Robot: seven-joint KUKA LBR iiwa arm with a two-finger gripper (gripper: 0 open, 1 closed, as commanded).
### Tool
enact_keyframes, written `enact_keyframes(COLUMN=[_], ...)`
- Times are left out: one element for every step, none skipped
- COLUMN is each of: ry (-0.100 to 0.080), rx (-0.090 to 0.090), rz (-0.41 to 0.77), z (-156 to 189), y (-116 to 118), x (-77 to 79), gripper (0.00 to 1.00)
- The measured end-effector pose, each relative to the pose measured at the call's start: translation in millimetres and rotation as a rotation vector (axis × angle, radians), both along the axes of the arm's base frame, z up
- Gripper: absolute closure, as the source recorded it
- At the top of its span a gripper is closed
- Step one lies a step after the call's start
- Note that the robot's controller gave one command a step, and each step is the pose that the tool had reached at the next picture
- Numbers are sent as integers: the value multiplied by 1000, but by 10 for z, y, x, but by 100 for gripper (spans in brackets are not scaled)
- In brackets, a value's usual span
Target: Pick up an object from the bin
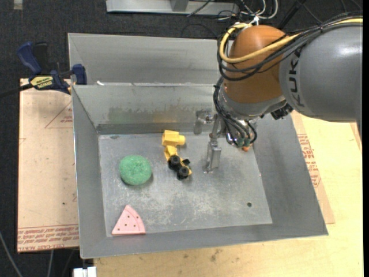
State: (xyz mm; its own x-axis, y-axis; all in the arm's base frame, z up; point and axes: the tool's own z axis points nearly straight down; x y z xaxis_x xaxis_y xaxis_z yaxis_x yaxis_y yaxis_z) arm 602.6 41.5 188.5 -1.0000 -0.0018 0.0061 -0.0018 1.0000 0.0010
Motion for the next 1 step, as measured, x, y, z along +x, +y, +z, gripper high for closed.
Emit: enact_keyframes(ry=[-8], rx=[0], rz=[-1], z=[49], y=[-2], x=[13], gripper=[0])
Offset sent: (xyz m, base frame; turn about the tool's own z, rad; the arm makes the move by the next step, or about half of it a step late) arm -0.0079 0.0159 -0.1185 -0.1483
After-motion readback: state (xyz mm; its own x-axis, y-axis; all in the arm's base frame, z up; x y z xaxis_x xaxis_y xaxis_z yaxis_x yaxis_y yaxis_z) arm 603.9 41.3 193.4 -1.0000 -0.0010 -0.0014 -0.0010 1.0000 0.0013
